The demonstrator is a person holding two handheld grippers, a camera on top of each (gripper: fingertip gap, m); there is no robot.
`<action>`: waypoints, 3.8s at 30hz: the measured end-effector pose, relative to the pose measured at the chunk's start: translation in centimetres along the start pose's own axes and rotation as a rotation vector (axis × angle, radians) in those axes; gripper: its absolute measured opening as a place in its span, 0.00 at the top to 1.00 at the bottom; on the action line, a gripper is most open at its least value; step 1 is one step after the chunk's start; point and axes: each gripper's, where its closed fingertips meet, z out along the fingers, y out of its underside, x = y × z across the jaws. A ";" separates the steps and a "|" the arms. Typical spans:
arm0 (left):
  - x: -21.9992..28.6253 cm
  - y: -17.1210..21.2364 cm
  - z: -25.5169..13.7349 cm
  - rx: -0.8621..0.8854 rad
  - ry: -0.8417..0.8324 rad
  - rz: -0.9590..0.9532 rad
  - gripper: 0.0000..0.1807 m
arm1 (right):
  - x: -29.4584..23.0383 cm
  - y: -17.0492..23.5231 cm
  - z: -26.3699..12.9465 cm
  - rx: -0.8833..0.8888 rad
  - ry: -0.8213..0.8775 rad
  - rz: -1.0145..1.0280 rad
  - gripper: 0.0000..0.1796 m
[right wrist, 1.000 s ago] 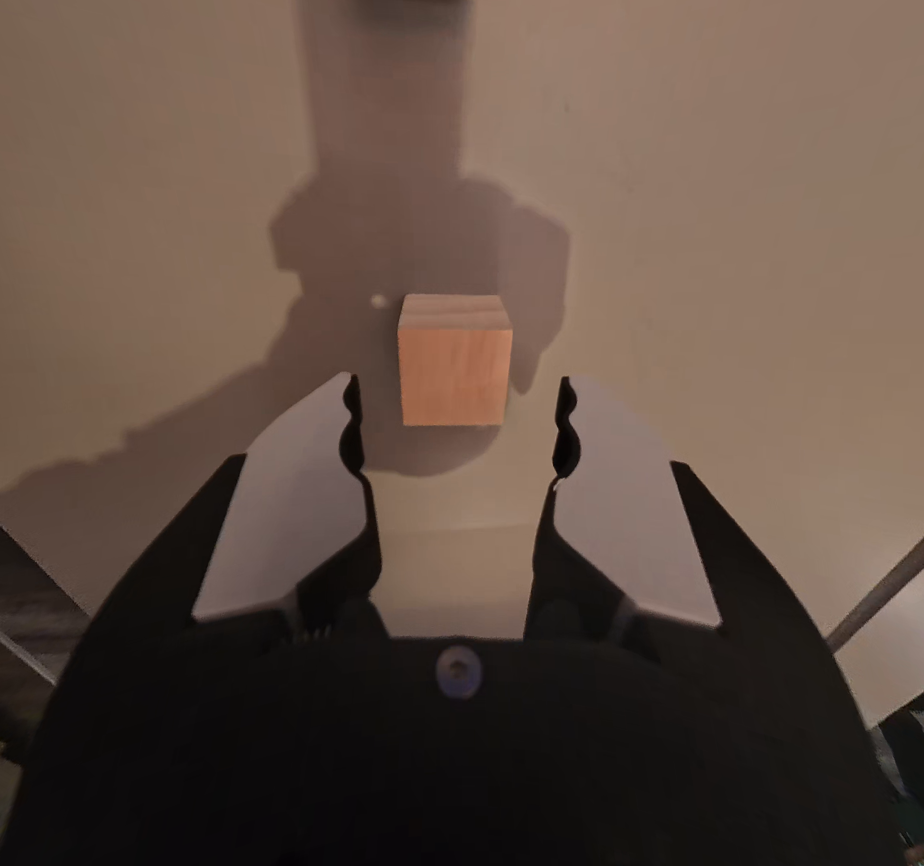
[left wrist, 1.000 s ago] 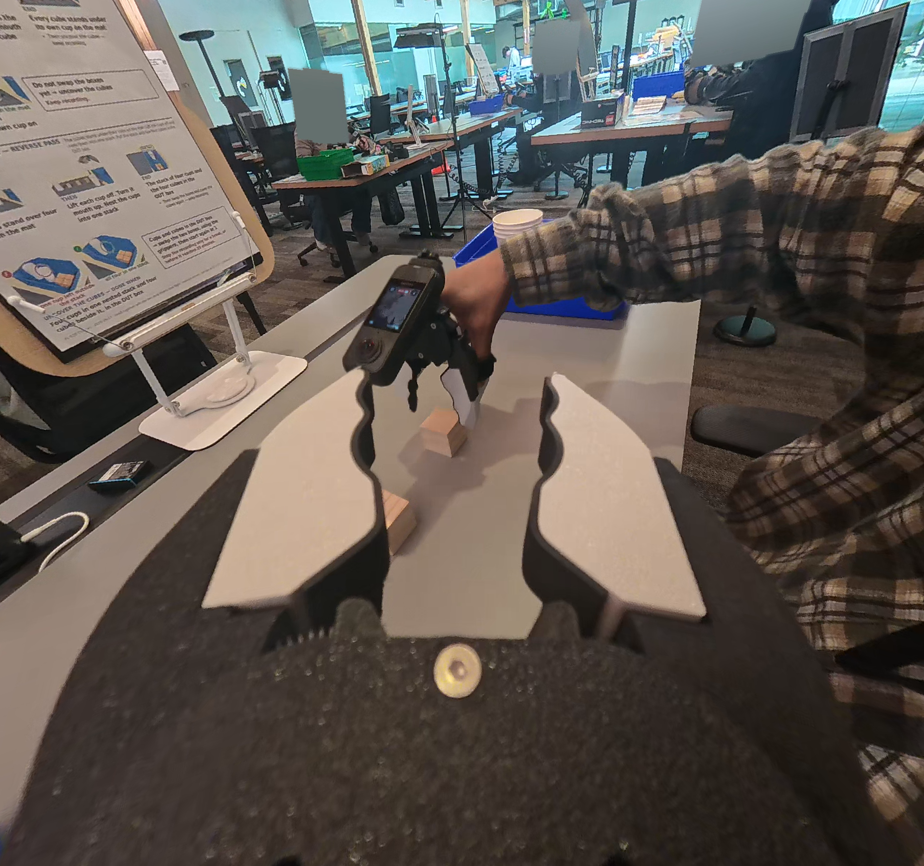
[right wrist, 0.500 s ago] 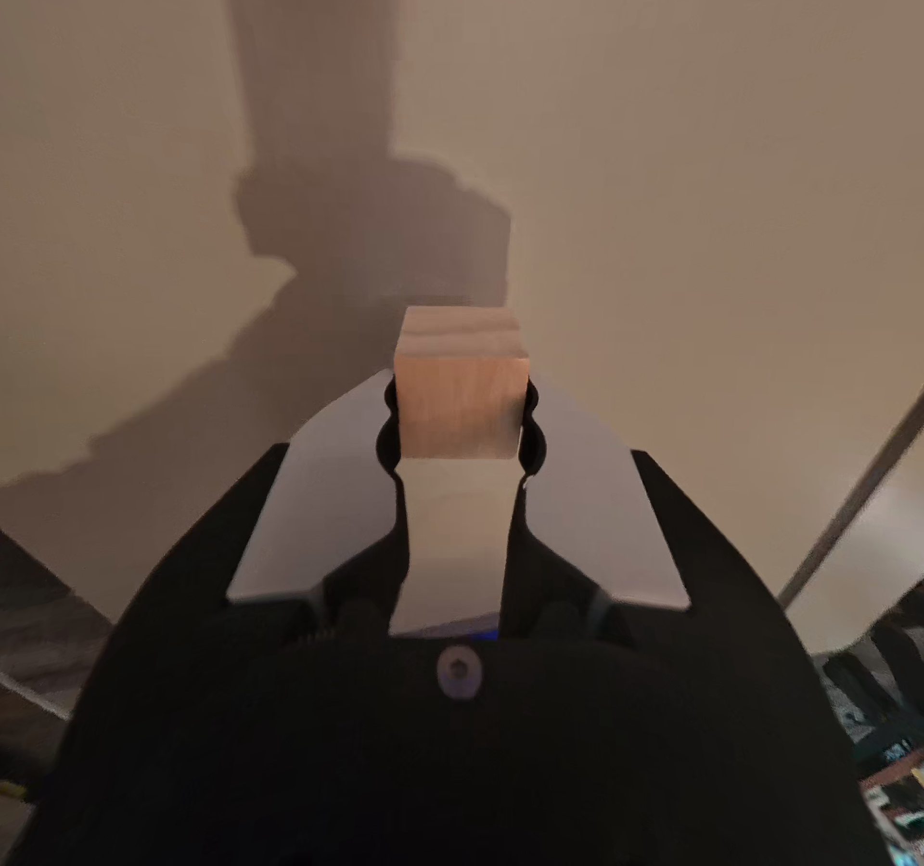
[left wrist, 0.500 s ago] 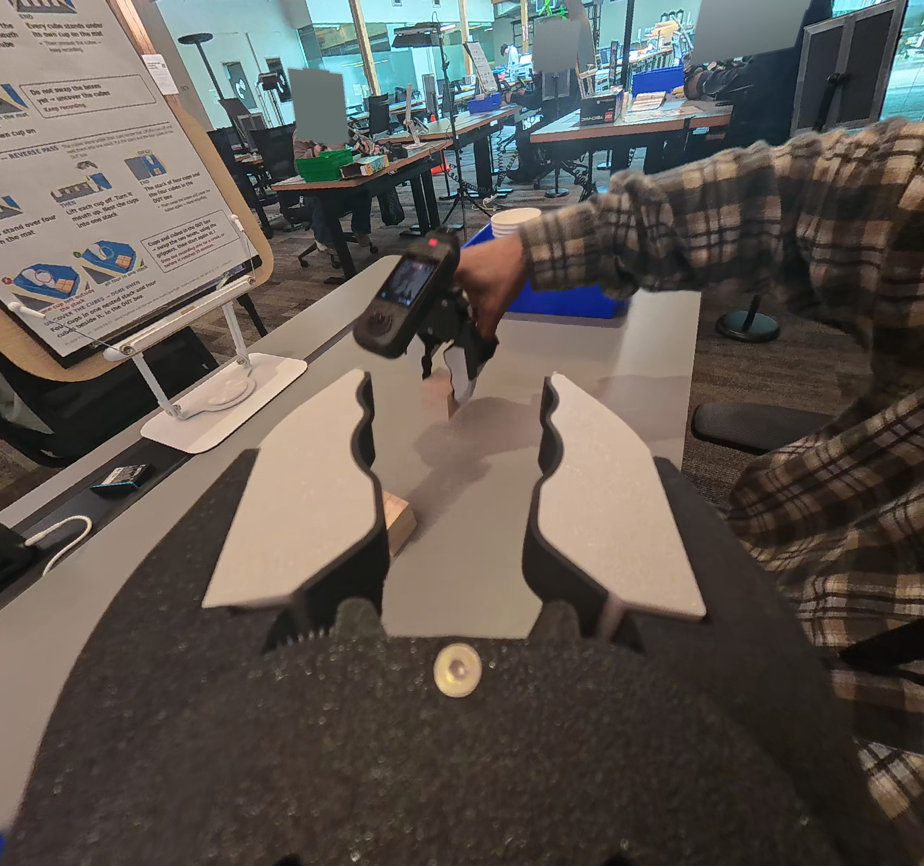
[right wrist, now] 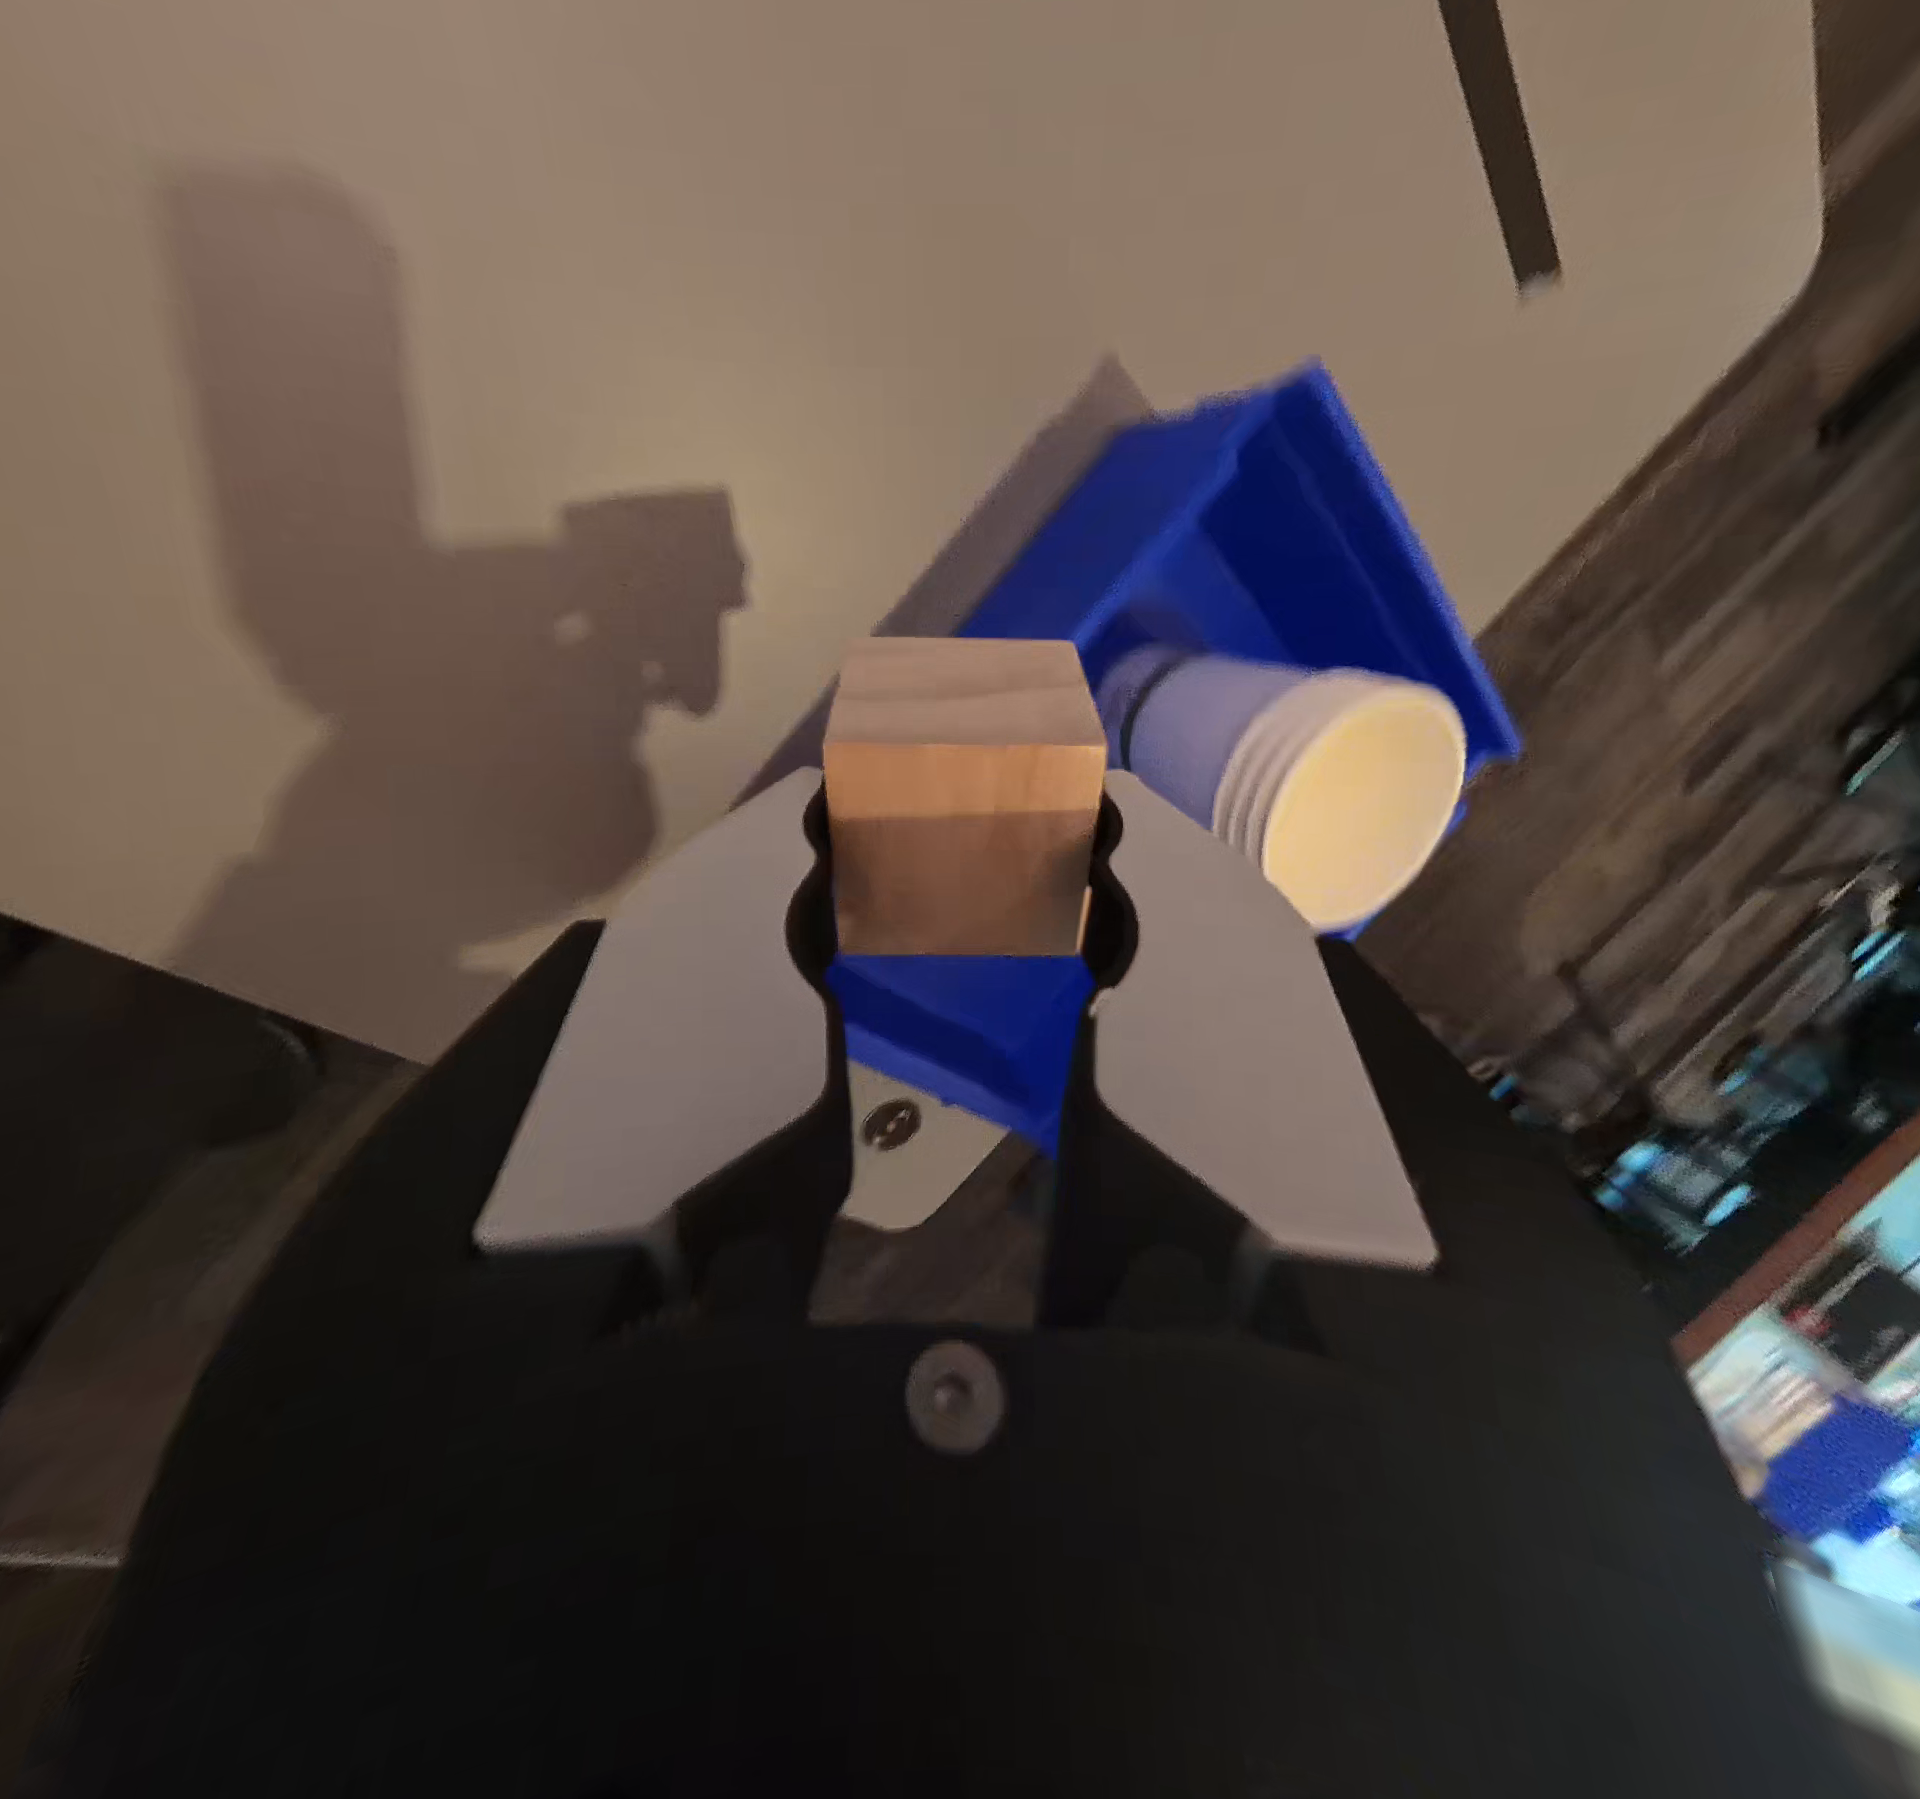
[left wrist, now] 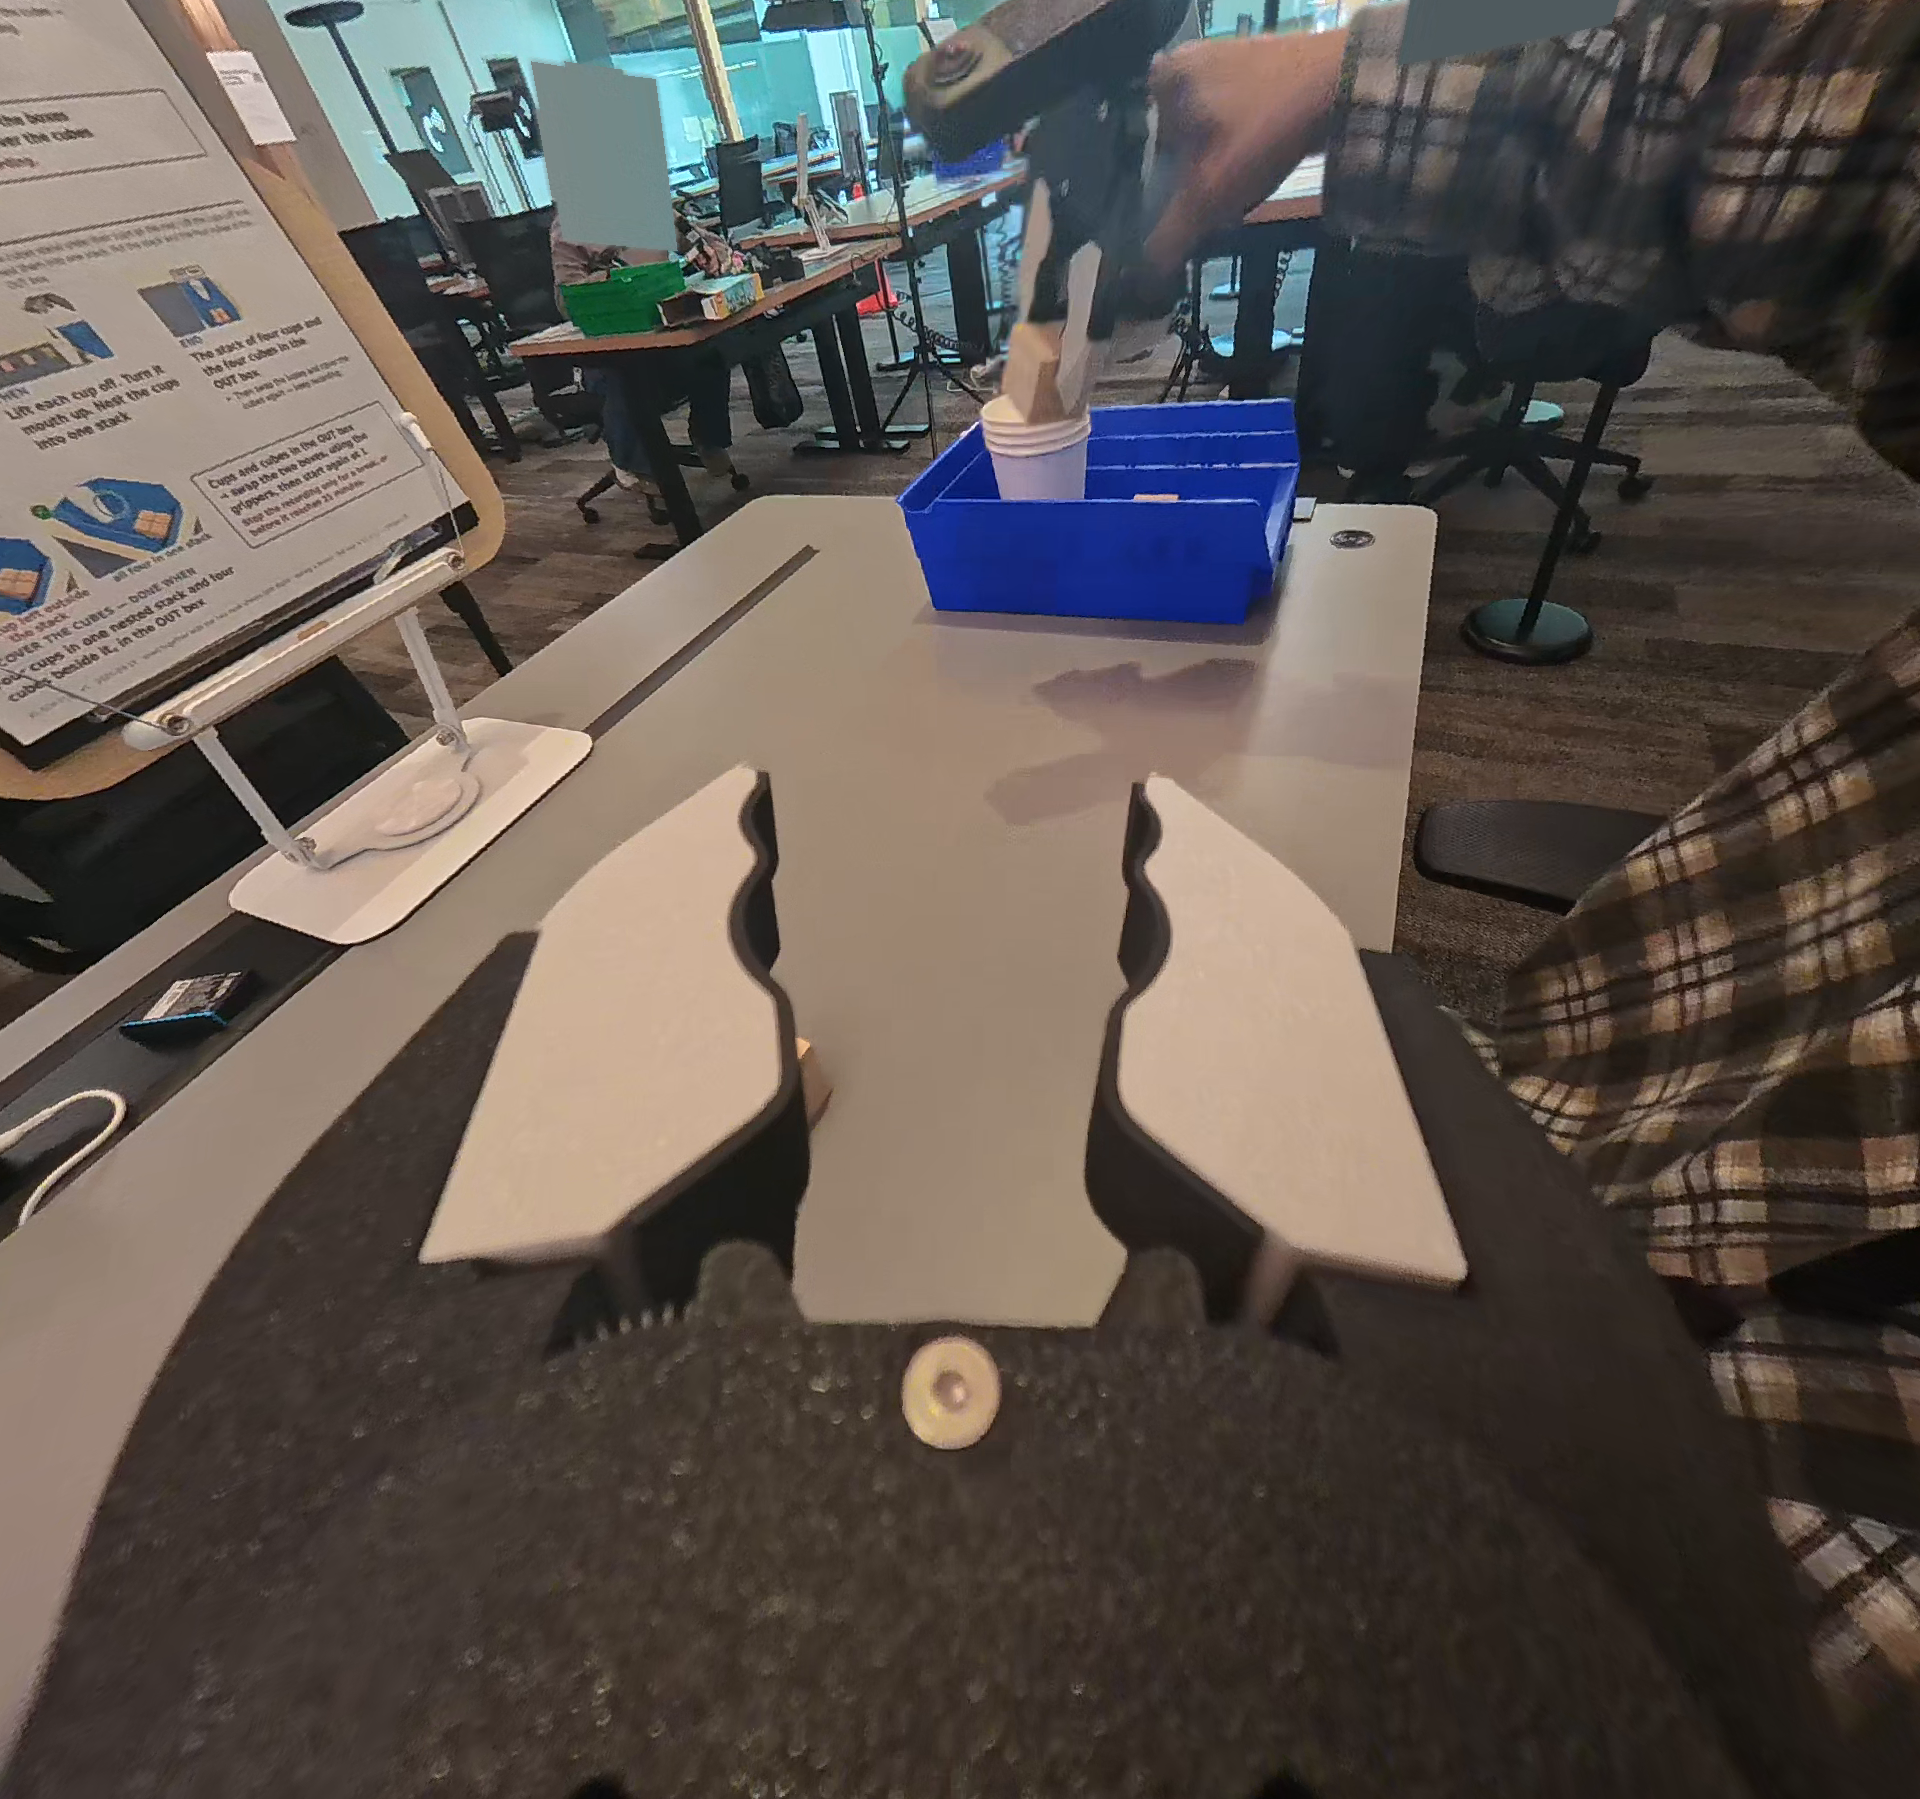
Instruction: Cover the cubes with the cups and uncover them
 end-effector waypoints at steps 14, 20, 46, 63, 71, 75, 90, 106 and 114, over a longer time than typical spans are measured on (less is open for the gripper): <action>0.6 1.3 1.7 -0.065 0.015 0.014 0.65 | 2.0 11.1 8.7 -0.079 -0.158 0.661 0.75; 0.4 1.9 2.1 -0.090 0.012 0.016 0.65 | 1.5 11.7 12.4 -0.066 -0.179 0.739 0.75; 0.7 2.7 2.8 -0.127 0.026 0.021 0.65 | 0.6 12.5 17.0 -0.037 -0.184 0.787 0.75; 0.6 3.1 3.2 -0.143 0.032 0.021 0.65 | 1.6 12.6 18.2 0.004 -0.161 0.826 0.75; 0.8 3.4 3.4 -0.158 0.037 0.024 0.65 | 2.4 12.1 17.9 0.089 -0.101 0.787 0.68; 0.8 3.4 3.4 -0.159 0.039 0.025 0.65 | 2.9 11.9 16.2 0.163 -0.067 0.759 0.65; 0.5 3.1 2.9 -0.156 0.017 0.034 0.65 | 4.1 14.0 2.7 0.587 0.224 0.809 0.53; -3.4 2.7 -1.1 -0.130 -0.116 -0.006 0.65 | -18.0 -13.9 0.6 0.846 -0.257 -0.148 0.53; -4.0 3.2 -1.7 -0.160 -0.145 0.013 0.65 | -29.0 -25.3 4.7 0.838 -0.472 -0.400 0.54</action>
